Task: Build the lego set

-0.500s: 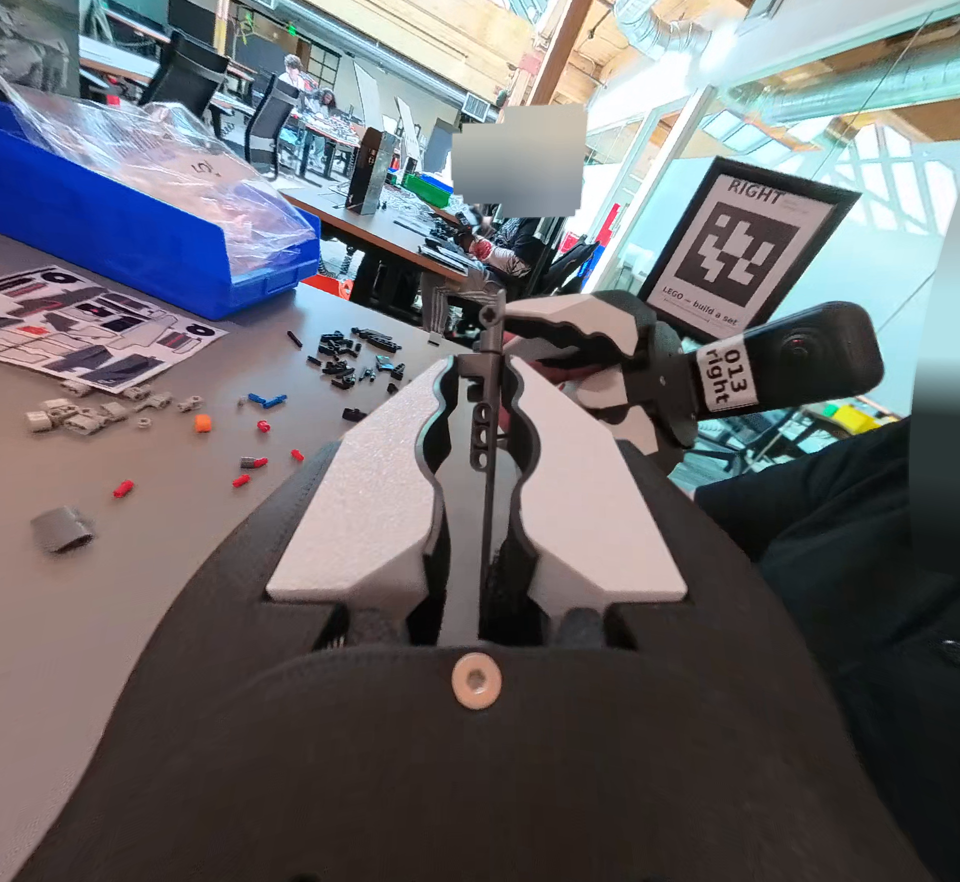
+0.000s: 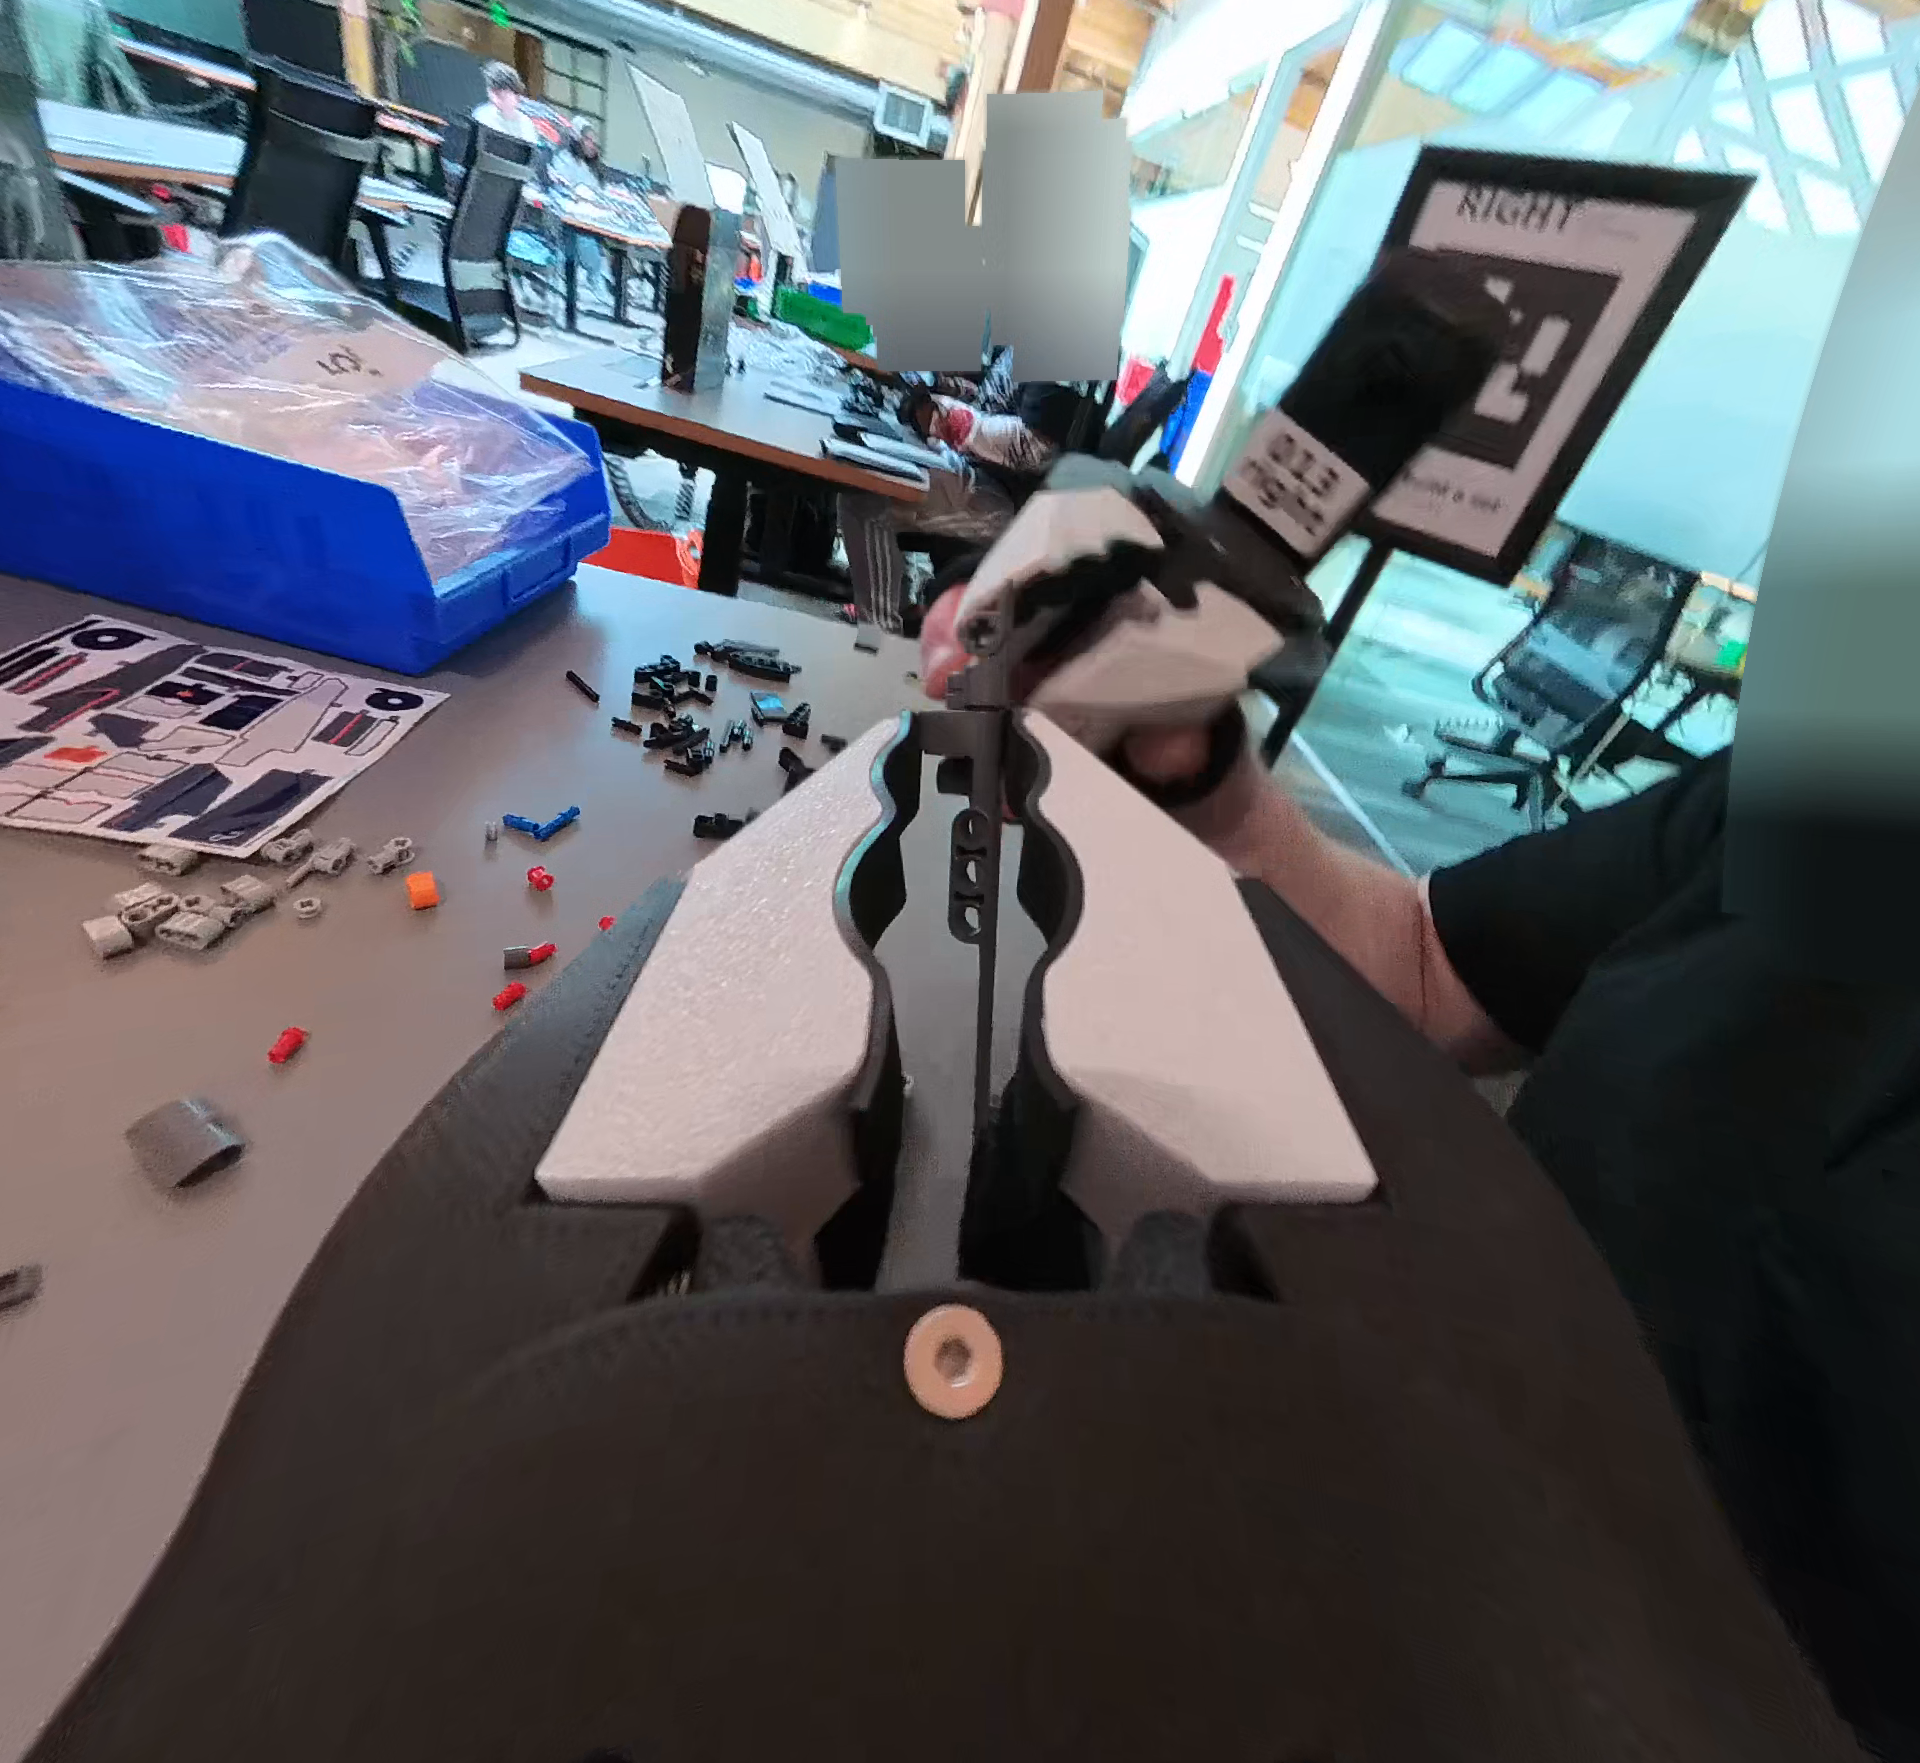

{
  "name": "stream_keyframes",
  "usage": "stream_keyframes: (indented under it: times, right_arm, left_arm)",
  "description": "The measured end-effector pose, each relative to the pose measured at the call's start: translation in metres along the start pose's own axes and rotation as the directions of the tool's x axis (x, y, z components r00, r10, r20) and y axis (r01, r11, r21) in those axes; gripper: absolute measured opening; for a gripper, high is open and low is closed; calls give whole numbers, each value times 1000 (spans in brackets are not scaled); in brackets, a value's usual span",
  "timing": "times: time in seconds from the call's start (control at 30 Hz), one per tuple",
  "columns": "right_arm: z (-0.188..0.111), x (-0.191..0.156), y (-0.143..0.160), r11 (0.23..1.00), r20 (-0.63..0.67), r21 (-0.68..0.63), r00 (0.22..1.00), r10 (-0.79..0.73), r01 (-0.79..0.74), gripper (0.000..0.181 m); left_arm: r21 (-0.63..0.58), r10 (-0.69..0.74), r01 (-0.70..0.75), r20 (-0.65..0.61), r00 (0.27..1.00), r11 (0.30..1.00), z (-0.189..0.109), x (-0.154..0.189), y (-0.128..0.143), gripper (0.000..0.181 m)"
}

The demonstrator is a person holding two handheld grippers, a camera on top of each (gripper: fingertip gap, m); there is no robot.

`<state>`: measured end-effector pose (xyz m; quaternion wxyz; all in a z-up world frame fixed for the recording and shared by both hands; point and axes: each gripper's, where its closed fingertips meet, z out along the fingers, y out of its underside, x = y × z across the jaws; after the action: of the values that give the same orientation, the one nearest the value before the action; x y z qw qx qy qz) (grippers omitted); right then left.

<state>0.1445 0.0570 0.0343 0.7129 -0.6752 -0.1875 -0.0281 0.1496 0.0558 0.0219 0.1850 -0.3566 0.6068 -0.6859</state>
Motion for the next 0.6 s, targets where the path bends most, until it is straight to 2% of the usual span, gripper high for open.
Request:
stream_keyframes:
  times: [0.07,0.13,0.23,0.3,0.37,0.47,0.6]
  right_arm:
    - [-6,3,-6,995,82,36,993,86,-90,5]
    - [-6,-6,-2,987,207,-5,966,156,-159,0]
    - [-5,-7,-1,985,238,-1,957,166,-170,0]
    - [-7,-3,-4,980,234,22,954,186,-196,0]
    - [-10,4,-5,977,215,33,956,197,-209,8]
    - [-9,1,-4,976,243,21,948,206,-218,9]
    - [-5,-4,-1,972,293,-10,929,228,-235,3]
  left_arm:
    - [-37,41,-41,-5,999,998,1,0,2,13]
    - [-56,44,-46,-28,999,997,3,2,2,13]
    - [-65,56,-60,-60,997,996,3,3,1,13]
    - [-76,76,-78,-36,996,994,4,-1,1,13]
    - [-81,76,-80,-56,996,993,4,0,2,13]
    - [-102,102,-111,-87,991,989,6,5,5,13]
    - [-135,135,-145,-80,988,980,12,5,8,13]
